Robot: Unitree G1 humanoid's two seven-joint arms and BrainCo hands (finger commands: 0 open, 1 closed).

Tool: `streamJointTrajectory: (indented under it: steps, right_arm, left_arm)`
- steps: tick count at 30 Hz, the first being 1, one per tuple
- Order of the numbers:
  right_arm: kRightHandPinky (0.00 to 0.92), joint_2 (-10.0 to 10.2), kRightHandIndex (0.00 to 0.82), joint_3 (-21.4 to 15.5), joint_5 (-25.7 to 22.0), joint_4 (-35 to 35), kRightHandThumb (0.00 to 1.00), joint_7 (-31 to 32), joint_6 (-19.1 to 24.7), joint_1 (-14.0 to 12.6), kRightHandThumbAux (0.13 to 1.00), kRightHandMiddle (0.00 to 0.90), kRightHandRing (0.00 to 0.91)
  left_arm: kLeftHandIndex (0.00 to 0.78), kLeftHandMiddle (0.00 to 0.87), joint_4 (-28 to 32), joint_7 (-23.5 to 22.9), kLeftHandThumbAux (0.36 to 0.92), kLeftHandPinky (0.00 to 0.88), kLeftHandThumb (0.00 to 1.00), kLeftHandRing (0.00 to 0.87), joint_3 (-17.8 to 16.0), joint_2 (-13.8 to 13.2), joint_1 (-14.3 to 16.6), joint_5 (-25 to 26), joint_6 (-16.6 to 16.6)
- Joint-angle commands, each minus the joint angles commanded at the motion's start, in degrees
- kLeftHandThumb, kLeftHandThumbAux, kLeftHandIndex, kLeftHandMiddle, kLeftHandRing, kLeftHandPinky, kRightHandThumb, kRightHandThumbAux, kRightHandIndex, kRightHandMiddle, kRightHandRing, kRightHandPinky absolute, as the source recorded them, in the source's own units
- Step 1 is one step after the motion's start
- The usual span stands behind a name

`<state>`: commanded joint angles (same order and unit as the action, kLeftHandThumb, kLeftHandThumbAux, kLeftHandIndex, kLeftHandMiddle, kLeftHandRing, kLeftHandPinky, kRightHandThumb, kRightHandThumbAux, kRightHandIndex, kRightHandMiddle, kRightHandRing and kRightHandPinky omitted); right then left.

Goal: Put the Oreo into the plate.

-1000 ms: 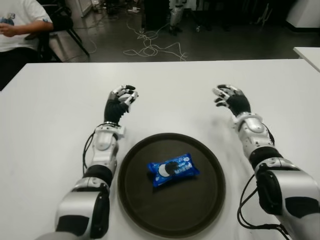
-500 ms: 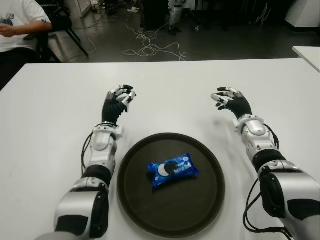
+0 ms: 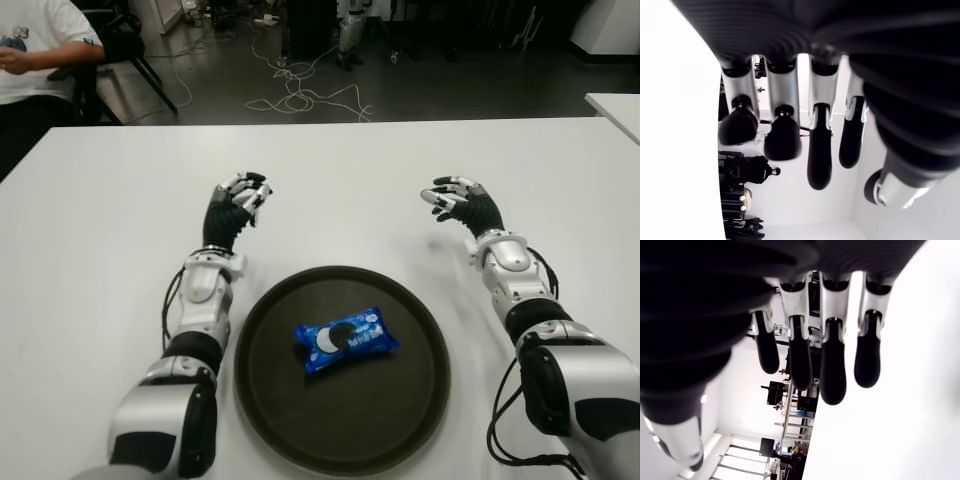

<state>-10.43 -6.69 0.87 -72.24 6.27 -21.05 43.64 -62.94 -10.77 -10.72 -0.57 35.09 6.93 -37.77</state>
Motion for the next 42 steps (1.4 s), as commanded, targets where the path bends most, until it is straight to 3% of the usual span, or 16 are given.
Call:
streamJointTrajectory:
  steps: [28,42]
  right_arm:
    - [0.556,0.89,0.374,-0.76,0.11,-0.03,0.057,-0.22,-1.49,-0.21,0.700,0.472,0.525]
    - [0.587,1.01,0.373,-1.11,-0.10,-0.06,0.040,0.70,-2.11,-0.39,0.702,0.511,0.553]
  left_arm:
    - [0.407,0.505,-0.55,-1.97,0.668,0.787,0.854,0.781,-1.32,-0.43,0.12,1.13,-0.20]
    - [0.407,0.513,-1.05,-2.26,0.667,0.790,0.855,0.798,-1.80,-0.35,0.31,1.34,-0.30]
